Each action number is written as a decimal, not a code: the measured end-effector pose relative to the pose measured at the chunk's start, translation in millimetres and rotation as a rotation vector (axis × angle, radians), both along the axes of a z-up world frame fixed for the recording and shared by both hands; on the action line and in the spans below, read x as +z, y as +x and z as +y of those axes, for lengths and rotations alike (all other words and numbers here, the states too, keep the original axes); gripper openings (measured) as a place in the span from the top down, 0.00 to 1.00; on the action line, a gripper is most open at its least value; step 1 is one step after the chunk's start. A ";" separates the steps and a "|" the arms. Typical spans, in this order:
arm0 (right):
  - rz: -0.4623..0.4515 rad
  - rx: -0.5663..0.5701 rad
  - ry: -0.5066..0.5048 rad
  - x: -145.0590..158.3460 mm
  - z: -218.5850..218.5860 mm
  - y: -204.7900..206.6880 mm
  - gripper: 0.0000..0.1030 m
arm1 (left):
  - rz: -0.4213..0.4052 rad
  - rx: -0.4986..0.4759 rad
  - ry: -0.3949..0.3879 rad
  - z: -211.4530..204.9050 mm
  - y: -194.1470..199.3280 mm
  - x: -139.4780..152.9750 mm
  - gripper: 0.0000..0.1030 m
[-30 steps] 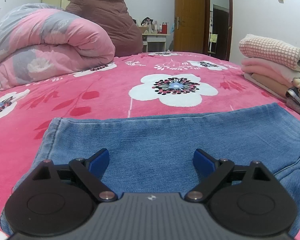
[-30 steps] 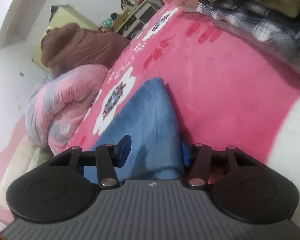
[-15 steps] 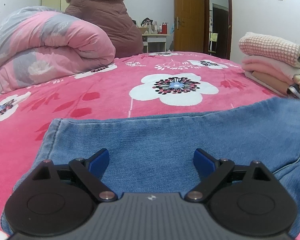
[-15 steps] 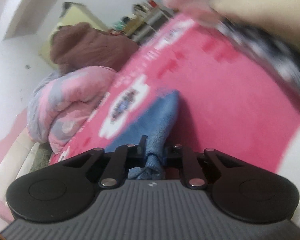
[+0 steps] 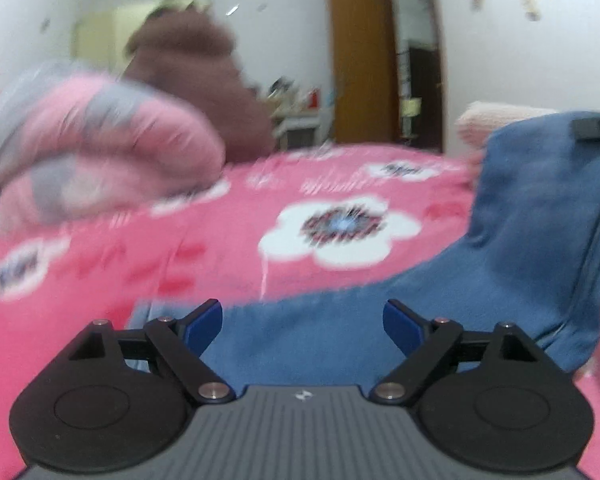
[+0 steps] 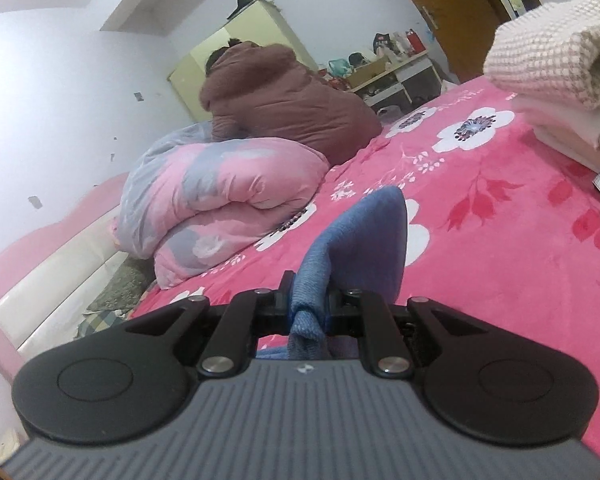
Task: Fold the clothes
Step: 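Lift the held jeans edge with the right gripper to fold it over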
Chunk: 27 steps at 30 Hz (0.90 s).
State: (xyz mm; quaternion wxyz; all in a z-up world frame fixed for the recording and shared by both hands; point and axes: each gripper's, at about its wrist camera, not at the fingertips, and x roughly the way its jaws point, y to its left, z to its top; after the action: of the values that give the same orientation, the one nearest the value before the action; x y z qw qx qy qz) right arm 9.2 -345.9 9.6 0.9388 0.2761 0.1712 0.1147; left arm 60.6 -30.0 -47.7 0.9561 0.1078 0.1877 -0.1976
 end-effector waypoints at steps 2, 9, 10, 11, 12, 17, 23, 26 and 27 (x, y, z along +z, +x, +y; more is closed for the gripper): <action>-0.015 0.010 0.020 -1.1 1.0 -7.6 0.89 | -0.019 -0.021 0.097 -18.5 8.7 1.9 0.13; -0.069 0.063 0.072 -2.8 12.3 -24.9 0.90 | 0.071 -0.028 0.324 -78.4 55.7 -29.6 0.13; -0.070 0.069 0.082 -3.5 13.6 -25.6 0.89 | 0.097 -0.023 0.331 -81.0 60.9 -35.0 0.13; -0.069 0.077 0.092 -4.7 13.9 -25.1 0.89 | 0.114 -0.020 0.330 -81.0 63.7 -36.8 0.13; -0.067 0.085 0.101 -5.8 14.1 -24.6 0.90 | 0.124 -0.022 0.319 -77.8 64.3 -35.0 0.13; -0.072 0.096 0.107 -5.8 16.6 -23.2 0.90 | 0.114 0.012 0.231 -49.5 45.0 -14.8 0.17; -0.073 0.102 0.111 -7.2 16.9 -24.0 0.90 | 0.093 -0.106 0.278 -54.6 -8.1 -35.5 0.19; -0.073 0.110 0.105 -8.2 22.8 -22.0 0.90 | 0.033 -0.104 0.315 -60.8 -16.1 -36.8 0.19; -0.070 0.108 0.091 -7.7 25.3 -22.2 0.90 | 0.032 -0.100 0.314 -60.6 -15.4 -32.5 0.19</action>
State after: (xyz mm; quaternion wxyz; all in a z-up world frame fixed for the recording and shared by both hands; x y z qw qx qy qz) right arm -13.0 -320.5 1.9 0.9231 0.3046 0.1474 0.1826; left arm 45.2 -90.6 -80.3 0.9133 0.2619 0.2260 -0.2151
